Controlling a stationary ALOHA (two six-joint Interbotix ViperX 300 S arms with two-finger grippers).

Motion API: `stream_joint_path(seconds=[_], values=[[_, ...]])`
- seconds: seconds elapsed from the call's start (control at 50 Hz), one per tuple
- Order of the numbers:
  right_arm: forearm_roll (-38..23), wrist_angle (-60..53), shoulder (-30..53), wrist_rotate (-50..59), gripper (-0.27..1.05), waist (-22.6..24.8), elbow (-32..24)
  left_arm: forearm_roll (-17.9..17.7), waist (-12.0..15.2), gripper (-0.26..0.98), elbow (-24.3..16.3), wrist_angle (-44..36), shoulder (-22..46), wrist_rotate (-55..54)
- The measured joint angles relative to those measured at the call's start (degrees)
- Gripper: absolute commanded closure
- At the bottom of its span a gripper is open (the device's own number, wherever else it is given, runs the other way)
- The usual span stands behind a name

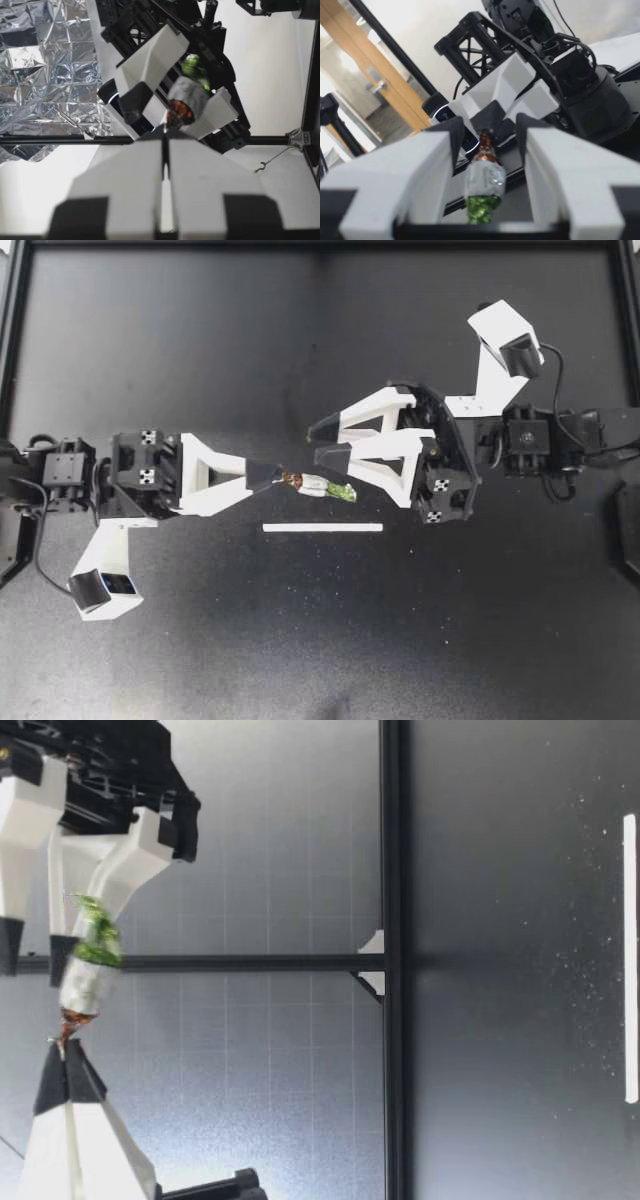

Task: Pick up the candy and unwrap it.

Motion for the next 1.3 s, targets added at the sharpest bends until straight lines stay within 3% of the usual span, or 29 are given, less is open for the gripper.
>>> stream_joint_path(seconds=[0.6,0.9,1.3], values=[[-3.69,2.29,1.58,0.35,0.25,-0.18,-0.62,-0.62,0.00,0.91,0.00,0.00,-0.09,-0.18],[-4.31,2.64,1.67,0.70,0.28,-0.18,-0.53,-2.99,0.00,0.91,0.26,0.00,-0.09,0.00],[-4.31,3.60,2.64,0.79,0.60,-0.18,-0.62,-3.16,0.00,0.91,0.44,0.00,-0.09,0.35]])
